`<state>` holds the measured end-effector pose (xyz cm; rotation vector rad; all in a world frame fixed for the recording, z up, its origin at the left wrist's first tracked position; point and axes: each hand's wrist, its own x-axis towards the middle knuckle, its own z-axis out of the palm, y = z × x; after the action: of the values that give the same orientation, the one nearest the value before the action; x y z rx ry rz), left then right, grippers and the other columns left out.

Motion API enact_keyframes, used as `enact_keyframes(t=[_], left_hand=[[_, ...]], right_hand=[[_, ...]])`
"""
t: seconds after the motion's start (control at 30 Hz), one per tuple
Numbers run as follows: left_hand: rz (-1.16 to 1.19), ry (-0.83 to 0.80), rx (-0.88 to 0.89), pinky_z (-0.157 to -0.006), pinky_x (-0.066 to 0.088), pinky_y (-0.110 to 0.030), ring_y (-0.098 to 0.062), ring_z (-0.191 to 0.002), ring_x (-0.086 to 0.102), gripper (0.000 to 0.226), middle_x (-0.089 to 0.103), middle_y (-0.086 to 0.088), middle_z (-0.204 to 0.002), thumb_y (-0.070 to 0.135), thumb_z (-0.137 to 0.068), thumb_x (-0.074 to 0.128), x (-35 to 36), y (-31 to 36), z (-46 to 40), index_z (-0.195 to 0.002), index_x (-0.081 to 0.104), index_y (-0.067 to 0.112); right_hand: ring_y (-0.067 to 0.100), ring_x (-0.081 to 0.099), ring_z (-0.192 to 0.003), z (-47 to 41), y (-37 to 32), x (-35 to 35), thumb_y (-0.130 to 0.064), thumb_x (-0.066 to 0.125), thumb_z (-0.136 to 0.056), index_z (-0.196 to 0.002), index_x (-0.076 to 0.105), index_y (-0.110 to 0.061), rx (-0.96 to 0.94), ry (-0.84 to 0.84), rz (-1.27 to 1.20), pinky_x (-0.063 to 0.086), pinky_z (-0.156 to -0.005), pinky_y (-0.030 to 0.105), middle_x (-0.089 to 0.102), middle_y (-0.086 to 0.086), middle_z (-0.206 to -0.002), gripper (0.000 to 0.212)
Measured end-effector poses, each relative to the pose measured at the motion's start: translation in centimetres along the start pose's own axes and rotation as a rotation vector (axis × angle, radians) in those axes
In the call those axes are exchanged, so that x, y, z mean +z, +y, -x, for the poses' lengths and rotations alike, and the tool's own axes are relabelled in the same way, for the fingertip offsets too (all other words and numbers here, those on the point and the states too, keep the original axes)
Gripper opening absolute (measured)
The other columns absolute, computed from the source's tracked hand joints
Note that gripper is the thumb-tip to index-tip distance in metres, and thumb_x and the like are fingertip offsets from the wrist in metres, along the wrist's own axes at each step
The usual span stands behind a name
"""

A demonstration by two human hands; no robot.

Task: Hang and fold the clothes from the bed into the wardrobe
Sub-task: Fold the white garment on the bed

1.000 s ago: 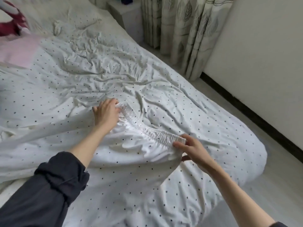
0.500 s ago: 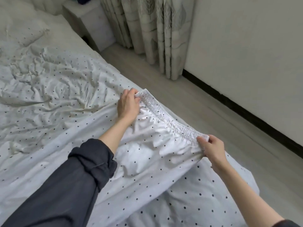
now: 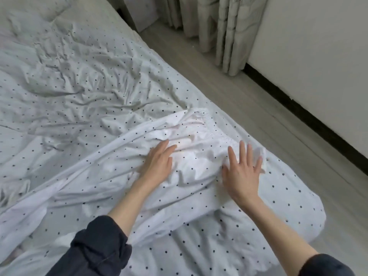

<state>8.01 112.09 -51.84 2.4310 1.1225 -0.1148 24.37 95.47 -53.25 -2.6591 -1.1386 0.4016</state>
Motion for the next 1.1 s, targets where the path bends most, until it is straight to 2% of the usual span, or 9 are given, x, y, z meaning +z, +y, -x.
enact_keyframes(t=[0.23,0.33,0.43,0.57,0.7,0.83,0.9,0.97,1.1], left_hand=[[-0.021,0.112,-0.094,-0.106,0.033,-0.054,-0.034,-0.127,0.047,0.044,0.048,-0.015,-0.138,-0.002,-0.084,0.058,-0.7,-8.5,16.2,-0.126,0.059,0.011],[-0.029,0.158,-0.149,-0.095,0.045,-0.049,-0.037,-0.113,0.058,0.037,0.059,-0.019,-0.124,0.017,-0.079,0.057,-1.4,-13.1,23.0,-0.113,0.067,0.008],[-0.123,0.184,-0.192,-0.100,0.036,-0.054,-0.031,-0.121,0.050,0.050,0.056,-0.015,-0.129,0.041,-0.080,0.061,-1.9,-17.1,29.1,-0.121,0.062,0.012],[-0.179,0.150,-0.266,-0.102,0.032,-0.063,-0.031,-0.132,0.035,0.081,0.042,-0.014,-0.142,0.028,-0.064,0.085,-2.6,-21.8,36.0,-0.132,0.043,0.020],[-0.265,0.077,-0.378,-0.099,0.037,-0.063,-0.039,-0.130,0.041,0.085,0.041,-0.019,-0.142,0.025,-0.058,0.089,-3.4,-26.2,40.9,-0.133,0.050,0.014],[-0.264,0.047,-0.492,-0.111,0.017,-0.055,-0.033,-0.142,0.014,0.090,0.018,-0.015,-0.153,0.029,-0.070,0.080,-3.4,-29.6,42.5,-0.145,0.032,0.023],[-0.293,0.116,-0.424,-0.097,0.037,-0.055,-0.034,-0.121,0.044,0.062,0.051,-0.015,-0.122,0.015,-0.055,0.085,-3.6,-30.4,42.3,-0.112,0.059,0.016],[-0.323,0.211,-0.376,-0.076,0.047,-0.045,-0.028,-0.082,0.058,0.041,0.057,-0.005,-0.079,0.002,-0.044,0.084,-3.5,-30.3,42.9,-0.073,0.059,0.016],[-0.216,0.294,-0.307,-0.058,0.044,-0.031,-0.024,-0.062,0.054,0.042,0.052,0.000,-0.065,-0.004,-0.039,0.082,-1.2,-28.1,46.3,-0.063,0.054,0.016]], right_hand=[[0.032,0.045,-0.127,9.5,-10.1,2.0,-0.021,0.068,-0.080,-0.114,0.058,-0.016,-0.414,0.064,-0.060,0.033,-0.098,0.063,0.057,0.013,-0.127,0.035],[0.025,0.049,-0.117,14.3,-13.9,3.7,-0.034,0.056,-0.082,-0.108,0.057,-0.021,-0.629,0.009,-0.088,0.043,-0.094,0.057,0.063,0.008,-0.112,0.029],[0.027,0.059,-0.108,18.5,-17.3,4.9,-0.041,0.081,-0.064,-0.108,0.060,-0.021,-0.800,-0.127,0.004,0.047,-0.089,0.056,0.065,0.006,-0.109,0.053],[0.028,0.062,-0.107,23.0,-21.7,6.2,-0.039,0.089,-0.046,-0.108,0.061,-0.019,-0.885,-0.226,0.140,0.047,-0.087,0.058,0.065,0.006,-0.111,0.071],[0.026,0.065,-0.101,25.5,-25.4,7.8,-0.042,0.090,-0.044,-0.106,0.067,-0.017,-0.895,-0.204,0.212,0.051,-0.083,0.054,0.067,0.004,-0.106,0.070],[0.026,0.066,-0.083,26.3,-28.0,9.1,-0.033,0.090,-0.048,-0.090,0.070,-0.017,-0.866,-0.171,0.271,0.053,-0.075,0.046,0.067,0.005,-0.092,0.049],[0.026,0.062,-0.072,26.5,-28.6,9.4,-0.012,0.086,-0.050,-0.073,0.067,-0.016,-0.839,-0.155,0.292,0.051,-0.069,0.044,0.063,0.005,-0.079,0.030],[0.028,0.060,-0.073,27.3,-28.3,9.8,0.003,0.074,-0.059,-0.070,0.063,-0.012,-0.838,-0.238,0.265,0.047,-0.071,0.042,0.059,0.007,-0.077,0.021],[0.027,0.059,-0.066,30.7,-25.9,9.8,0.004,0.073,-0.057,-0.062,0.059,-0.013,-0.841,-0.364,0.293,0.038,-0.060,0.032,0.057,0.005,-0.072,0.022]])
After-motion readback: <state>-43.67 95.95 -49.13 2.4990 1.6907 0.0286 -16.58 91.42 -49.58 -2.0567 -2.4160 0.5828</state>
